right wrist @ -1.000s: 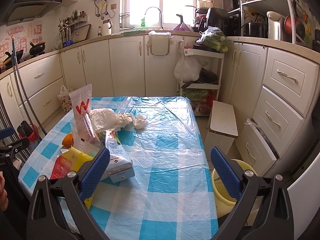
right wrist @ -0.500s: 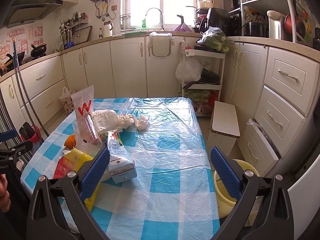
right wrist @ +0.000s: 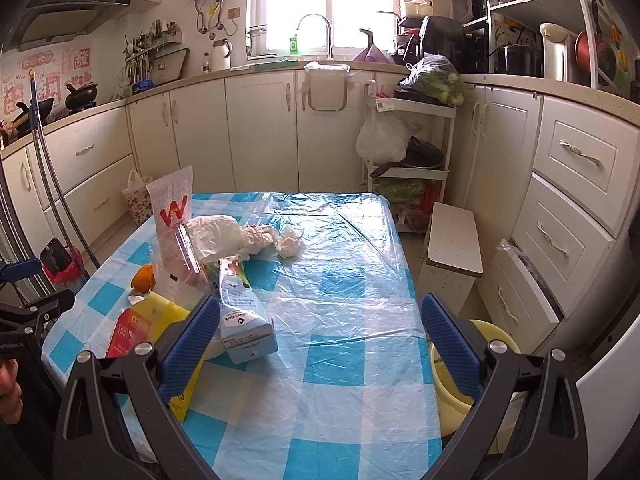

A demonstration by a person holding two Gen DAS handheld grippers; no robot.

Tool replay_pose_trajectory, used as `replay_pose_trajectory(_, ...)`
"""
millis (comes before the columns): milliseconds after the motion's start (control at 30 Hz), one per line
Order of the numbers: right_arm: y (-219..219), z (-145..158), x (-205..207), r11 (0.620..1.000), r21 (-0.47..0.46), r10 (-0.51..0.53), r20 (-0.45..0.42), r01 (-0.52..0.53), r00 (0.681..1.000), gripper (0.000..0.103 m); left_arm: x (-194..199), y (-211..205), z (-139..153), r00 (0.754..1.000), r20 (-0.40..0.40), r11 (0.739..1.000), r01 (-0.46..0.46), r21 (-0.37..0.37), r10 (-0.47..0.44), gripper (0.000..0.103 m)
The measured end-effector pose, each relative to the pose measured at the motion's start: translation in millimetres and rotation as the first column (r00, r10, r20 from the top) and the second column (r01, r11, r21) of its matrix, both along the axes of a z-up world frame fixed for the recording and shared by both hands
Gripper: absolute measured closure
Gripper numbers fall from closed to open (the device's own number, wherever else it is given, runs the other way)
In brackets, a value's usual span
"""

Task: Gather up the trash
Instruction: 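Move both tools over the table toward the pile of trash, then grasp the yellow-and-red snack wrapper with the left tool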

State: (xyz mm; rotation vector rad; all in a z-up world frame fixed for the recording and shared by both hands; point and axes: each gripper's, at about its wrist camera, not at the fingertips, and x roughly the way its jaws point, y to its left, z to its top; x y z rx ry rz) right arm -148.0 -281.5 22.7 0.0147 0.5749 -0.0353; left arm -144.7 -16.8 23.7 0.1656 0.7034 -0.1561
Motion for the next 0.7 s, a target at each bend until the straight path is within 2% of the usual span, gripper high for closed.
replay_pose_trajectory(167,-1.3,-0.1,0.5,1.000,0.000,0.003,-0.003,-0.003,1.000,0.006,1.2,-7.2,-10.2,0.998,-0.054,0.999,0.035,0.016,-0.034,0.007)
replay_pose_trajectory(300,-1.2,-0.7,0.1,1.000,-0.001,0.006,-0.005,-0.006,1.000,0.006,7.2,-8.3,-25.3,0.986,-0.154,0.998,0.055,-0.020,-0.057,0.007)
replay_pose_trajectory(500,-3.9,-0.5,0.3,1.000,0.013,0.014,-0.007,-0.014,1.000,0.006,22.0,-6.5,-50.5,0.963,-0.267,0.998,0.020,-0.060,-0.035,0.007)
replay_pose_trajectory(700,-6.6,-0.2,0.9,0.999,0.031,0.026,-0.013,-0.026,1.000,0.006,42.7,-22.0,-66.1,0.959,-0.284,1.000,0.009,-0.030,-0.017,0.007)
